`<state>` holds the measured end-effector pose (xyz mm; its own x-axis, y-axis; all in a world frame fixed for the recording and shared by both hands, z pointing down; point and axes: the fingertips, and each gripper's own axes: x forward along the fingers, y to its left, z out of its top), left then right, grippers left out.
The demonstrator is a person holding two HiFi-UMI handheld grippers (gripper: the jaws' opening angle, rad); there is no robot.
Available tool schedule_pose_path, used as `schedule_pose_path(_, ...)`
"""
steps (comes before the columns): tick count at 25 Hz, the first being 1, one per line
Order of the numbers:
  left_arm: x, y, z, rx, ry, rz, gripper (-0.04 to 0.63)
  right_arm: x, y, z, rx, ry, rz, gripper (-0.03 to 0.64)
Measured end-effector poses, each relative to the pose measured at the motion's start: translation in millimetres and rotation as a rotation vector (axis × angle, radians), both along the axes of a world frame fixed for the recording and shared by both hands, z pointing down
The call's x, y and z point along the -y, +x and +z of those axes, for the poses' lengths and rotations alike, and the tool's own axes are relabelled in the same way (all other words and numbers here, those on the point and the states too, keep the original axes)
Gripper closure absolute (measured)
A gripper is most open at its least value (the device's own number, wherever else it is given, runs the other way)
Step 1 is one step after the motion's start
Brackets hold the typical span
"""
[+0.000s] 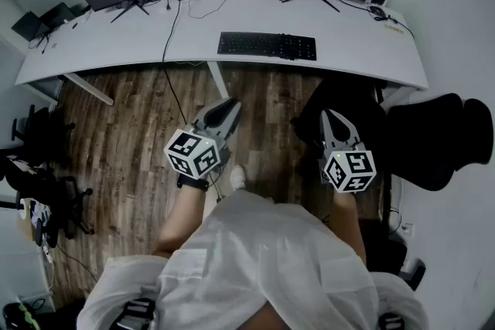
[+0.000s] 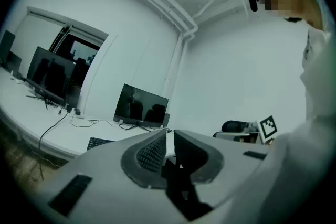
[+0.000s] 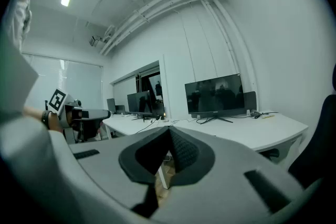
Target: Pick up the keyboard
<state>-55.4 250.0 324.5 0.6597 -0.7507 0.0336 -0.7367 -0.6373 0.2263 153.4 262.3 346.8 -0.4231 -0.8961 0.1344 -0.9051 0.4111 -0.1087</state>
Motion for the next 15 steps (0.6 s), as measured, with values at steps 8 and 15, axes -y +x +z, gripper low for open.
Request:
schedule_pose_path(8,-3.2,8.8,0.4,-0.001,-0.007,0.008,0.551,-6.2,10.3,-0.9,-0.001,0.001,0.007,0.617)
schedule_pose_path(15,-3.2,15.6,2.1,0.001,-0.015,0.02,0.551,-7.9,15.9,-0.1,0.005,0.001,0.007,0.617)
